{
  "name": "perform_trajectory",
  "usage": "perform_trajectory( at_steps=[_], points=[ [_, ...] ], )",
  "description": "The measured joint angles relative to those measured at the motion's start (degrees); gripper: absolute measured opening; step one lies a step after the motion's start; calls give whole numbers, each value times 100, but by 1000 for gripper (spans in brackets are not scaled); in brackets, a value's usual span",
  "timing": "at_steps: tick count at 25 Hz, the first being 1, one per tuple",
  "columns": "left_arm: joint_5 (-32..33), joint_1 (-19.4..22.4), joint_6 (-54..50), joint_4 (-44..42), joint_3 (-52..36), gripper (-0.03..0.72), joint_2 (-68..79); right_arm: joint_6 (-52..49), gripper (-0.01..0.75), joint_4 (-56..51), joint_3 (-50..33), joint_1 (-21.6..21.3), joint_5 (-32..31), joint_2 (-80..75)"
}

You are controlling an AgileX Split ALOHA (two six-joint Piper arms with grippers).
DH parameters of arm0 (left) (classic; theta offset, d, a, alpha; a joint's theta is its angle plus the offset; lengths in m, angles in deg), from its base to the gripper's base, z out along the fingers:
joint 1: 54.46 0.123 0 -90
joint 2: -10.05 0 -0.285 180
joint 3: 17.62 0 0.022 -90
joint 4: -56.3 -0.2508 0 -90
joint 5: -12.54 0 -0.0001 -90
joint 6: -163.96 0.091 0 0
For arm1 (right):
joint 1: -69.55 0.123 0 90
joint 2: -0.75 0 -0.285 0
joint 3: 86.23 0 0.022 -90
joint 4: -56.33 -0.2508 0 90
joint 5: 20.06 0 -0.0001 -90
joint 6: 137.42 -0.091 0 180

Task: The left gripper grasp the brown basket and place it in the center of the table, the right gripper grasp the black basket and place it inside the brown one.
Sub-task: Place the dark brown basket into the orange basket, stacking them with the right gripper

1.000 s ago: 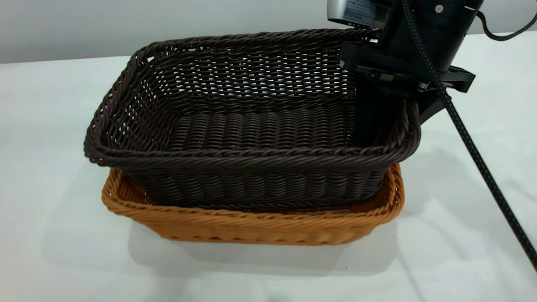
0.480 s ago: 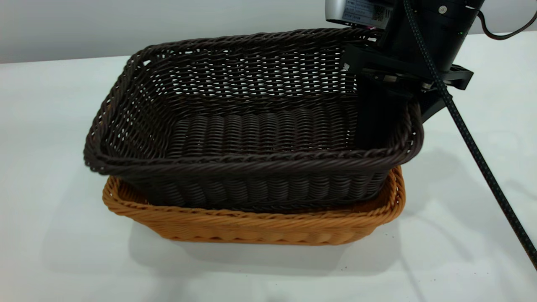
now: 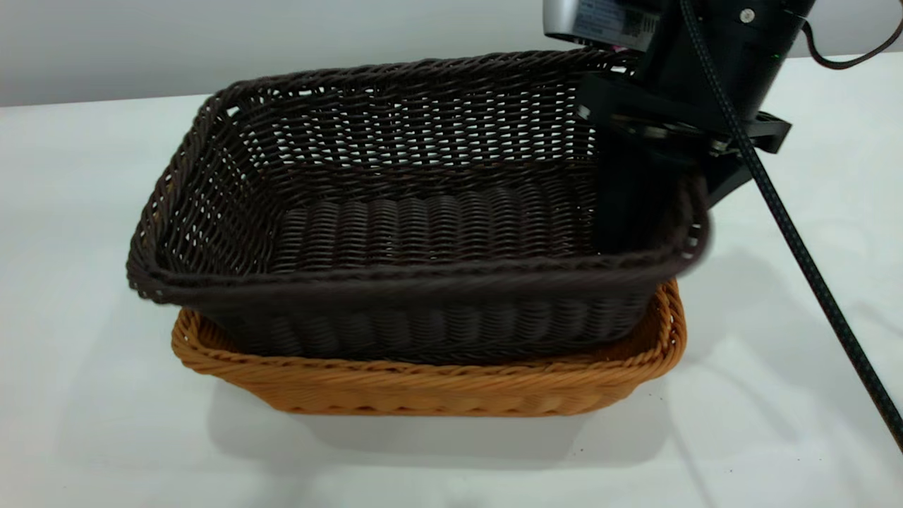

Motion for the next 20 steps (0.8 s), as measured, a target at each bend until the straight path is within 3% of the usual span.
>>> perform_trajectory(
  at_steps=[6,11,20],
  points=[
    [6,0,0,0,0,615,0,-11,517,91,0,116,227,0],
    [10,0,0,0,0,615,0,-52,534,421,117,121,159,0],
    [49,0,0,0,0,615,0,-186,537,777,776,121,-730,0]
  ],
)
